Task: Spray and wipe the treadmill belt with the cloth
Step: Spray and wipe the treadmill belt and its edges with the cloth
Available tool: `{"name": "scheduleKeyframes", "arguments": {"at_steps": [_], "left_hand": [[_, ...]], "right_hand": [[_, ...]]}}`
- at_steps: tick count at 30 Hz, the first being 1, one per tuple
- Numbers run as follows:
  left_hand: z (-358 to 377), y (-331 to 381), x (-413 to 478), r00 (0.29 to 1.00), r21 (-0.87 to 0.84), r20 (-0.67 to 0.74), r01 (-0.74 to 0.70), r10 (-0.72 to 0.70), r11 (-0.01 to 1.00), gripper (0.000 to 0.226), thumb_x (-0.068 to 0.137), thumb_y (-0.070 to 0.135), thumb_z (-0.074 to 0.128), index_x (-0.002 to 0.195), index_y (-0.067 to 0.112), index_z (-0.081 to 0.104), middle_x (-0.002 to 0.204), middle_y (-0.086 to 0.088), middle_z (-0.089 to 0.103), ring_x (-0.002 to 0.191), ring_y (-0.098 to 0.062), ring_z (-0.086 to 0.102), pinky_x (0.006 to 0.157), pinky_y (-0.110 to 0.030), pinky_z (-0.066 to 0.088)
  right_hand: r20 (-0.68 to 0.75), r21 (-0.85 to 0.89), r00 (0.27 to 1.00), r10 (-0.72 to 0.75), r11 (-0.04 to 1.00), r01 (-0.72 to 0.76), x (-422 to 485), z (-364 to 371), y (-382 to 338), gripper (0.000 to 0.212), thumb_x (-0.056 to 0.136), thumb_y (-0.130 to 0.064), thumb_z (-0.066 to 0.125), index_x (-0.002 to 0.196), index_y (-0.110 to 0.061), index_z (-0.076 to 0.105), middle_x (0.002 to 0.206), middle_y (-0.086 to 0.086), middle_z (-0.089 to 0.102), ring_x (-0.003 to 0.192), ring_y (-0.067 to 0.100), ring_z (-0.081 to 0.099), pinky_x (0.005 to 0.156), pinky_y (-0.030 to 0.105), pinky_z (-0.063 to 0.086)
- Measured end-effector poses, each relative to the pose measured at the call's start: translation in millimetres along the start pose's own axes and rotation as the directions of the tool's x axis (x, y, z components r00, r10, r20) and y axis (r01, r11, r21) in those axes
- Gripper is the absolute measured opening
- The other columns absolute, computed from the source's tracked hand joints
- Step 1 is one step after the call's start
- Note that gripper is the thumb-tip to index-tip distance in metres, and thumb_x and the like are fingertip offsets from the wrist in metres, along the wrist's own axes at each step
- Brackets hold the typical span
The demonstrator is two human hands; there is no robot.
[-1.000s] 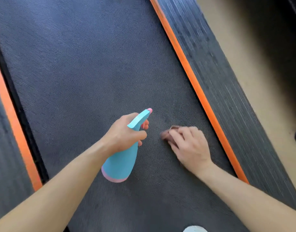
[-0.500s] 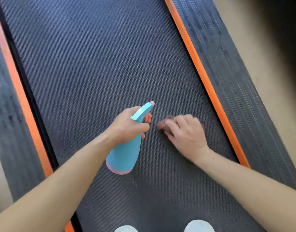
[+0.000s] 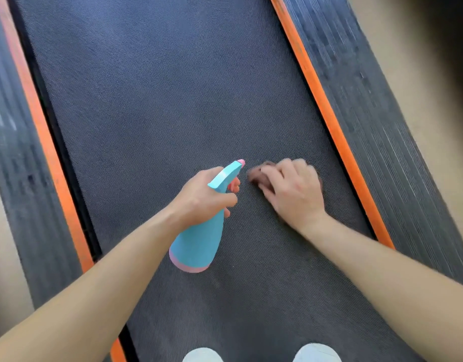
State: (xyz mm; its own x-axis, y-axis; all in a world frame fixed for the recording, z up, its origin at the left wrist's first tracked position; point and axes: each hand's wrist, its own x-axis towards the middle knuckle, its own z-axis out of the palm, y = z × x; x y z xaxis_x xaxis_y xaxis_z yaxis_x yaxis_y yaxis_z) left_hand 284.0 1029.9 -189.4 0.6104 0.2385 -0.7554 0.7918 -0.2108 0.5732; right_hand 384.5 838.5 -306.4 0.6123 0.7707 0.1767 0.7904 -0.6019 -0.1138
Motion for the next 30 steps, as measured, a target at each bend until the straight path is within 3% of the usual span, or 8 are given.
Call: {"name": "scheduleKeyframes", "arguments": {"at_steps": [3,5,10,14,19,24,27,30], "left_hand": [[-1,-2,-1,1.000,0.015,-0.007,-0.005,0.005,1.000,0.017,0.084,0.008,0.068,0.097,0.020,0.068,0.106,0.002,0.076,0.066,-0.018,0.078,0.074,-0.029,0.052],[1,-4,-2,1.000,0.016,-0.003,-0.005,0.005,1.000,0.017,0.084,0.008,0.068,0.096,0.020,0.067,0.106,0.004,0.076,0.067,-0.018,0.078,0.075,-0.030,0.051],[12,-2,-3,0.999,0.018,0.034,-0.011,0.010,1.000,0.018,0.085,0.009,0.067,0.098,0.021,0.068,0.103,0.006,0.074,0.068,-0.018,0.078,0.070,-0.027,0.049],[18,9,-2,0.997,0.068,0.067,-0.044,0.039,0.997,0.017,0.085,0.009,0.067,0.099,0.019,0.067,0.103,0.003,0.074,0.068,-0.016,0.078,0.068,-0.026,0.048],[22,20,3,0.996,0.060,0.068,-0.061,0.057,0.996,0.017,0.085,0.008,0.067,0.099,0.018,0.067,0.106,0.003,0.074,0.067,-0.016,0.077,0.064,-0.018,0.052],[27,25,9,0.996,0.057,0.058,-0.067,0.064,0.996,0.015,0.085,0.008,0.067,0.095,0.018,0.065,0.107,0.004,0.075,0.069,-0.020,0.078,0.074,-0.028,0.056],[25,24,9,0.997,0.062,0.051,-0.062,0.059,0.996,0.015,0.085,0.007,0.067,0.096,0.017,0.065,0.108,0.003,0.075,0.067,-0.018,0.078,0.066,-0.020,0.053],[20,17,4,0.997,0.052,0.040,-0.061,0.059,0.997,0.017,0.085,0.007,0.067,0.098,0.017,0.066,0.108,0.002,0.075,0.068,-0.019,0.078,0.070,-0.026,0.056]], "right_hand": [[0.046,0.062,0.985,-0.169,0.984,0.166,-50,-8,-7,0.031,0.099,-0.042,0.059,0.108,-0.014,0.068,0.094,0.011,0.061,0.081,0.033,0.055,0.064,0.044,0.044],[0.065,0.046,0.978,-0.201,0.979,0.198,-45,-8,0,0.032,0.100,-0.044,0.056,0.108,-0.015,0.068,0.094,0.010,0.061,0.081,0.033,0.055,0.064,0.043,0.043],[-0.030,-0.147,0.993,0.113,0.982,-0.117,23,-3,27,0.031,0.098,-0.047,0.056,0.106,-0.019,0.066,0.093,0.009,0.058,0.083,0.032,0.054,0.065,0.042,0.040],[-0.013,-0.191,0.974,0.226,0.956,-0.224,-9,-16,41,0.029,0.097,-0.043,0.060,0.112,-0.018,0.064,0.097,0.009,0.057,0.086,0.032,0.053,0.066,0.043,0.040],[0.041,-0.128,0.978,0.207,0.971,-0.200,-85,-30,43,0.030,0.097,-0.039,0.062,0.114,-0.015,0.066,0.097,0.010,0.057,0.084,0.033,0.053,0.064,0.042,0.043],[0.019,-0.127,0.980,0.200,0.972,-0.196,-17,-18,51,0.029,0.099,-0.042,0.056,0.111,-0.017,0.064,0.097,0.009,0.057,0.085,0.031,0.052,0.067,0.042,0.042],[0.021,-0.135,0.970,0.243,0.962,-0.238,36,-12,48,0.029,0.097,-0.042,0.057,0.107,-0.016,0.064,0.098,0.010,0.058,0.087,0.032,0.053,0.069,0.042,0.044],[0.040,-0.118,0.961,0.273,0.956,-0.267,35,-10,35,0.031,0.096,-0.044,0.057,0.109,-0.016,0.063,0.098,0.011,0.057,0.088,0.033,0.053,0.068,0.043,0.043]]}}
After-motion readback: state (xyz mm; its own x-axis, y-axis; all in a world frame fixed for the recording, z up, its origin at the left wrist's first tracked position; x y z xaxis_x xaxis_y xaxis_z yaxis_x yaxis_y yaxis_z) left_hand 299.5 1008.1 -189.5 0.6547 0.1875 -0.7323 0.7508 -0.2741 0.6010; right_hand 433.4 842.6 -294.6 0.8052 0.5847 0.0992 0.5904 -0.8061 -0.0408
